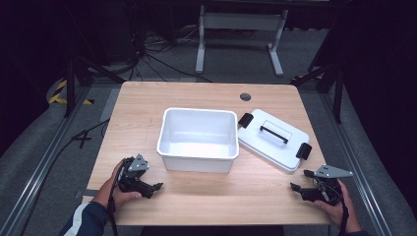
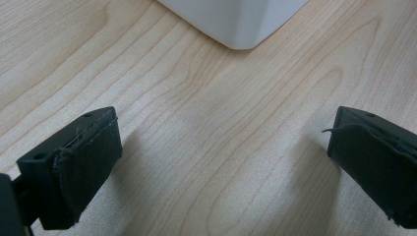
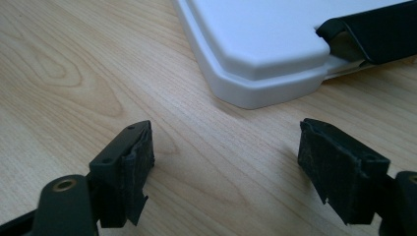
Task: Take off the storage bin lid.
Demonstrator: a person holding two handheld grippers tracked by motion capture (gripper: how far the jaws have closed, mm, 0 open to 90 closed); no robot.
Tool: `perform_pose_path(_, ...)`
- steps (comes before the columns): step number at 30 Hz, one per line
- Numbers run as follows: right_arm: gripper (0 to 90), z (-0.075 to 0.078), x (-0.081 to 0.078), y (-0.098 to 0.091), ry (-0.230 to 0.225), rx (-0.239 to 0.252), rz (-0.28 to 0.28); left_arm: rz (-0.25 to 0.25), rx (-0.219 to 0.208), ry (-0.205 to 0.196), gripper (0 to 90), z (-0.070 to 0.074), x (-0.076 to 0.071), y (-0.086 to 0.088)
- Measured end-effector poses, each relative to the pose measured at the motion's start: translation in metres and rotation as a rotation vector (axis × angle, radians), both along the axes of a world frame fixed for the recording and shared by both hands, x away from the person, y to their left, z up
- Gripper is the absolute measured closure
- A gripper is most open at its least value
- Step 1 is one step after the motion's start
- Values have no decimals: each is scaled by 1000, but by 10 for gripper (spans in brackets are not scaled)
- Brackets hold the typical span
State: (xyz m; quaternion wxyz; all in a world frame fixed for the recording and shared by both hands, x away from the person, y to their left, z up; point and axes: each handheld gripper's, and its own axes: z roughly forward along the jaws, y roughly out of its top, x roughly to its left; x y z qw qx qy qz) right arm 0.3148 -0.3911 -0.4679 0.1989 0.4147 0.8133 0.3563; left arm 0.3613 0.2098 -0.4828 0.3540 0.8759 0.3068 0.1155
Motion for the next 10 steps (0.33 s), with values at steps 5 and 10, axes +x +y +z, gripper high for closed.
perform_pose_path(5,217,0,0,0,0,0,-1,4,-3,4,3,0,0,-1)
perform_pose_path(10,215,0,0,0,0,-2,-4,4,-1,4,3,0,1,-1)
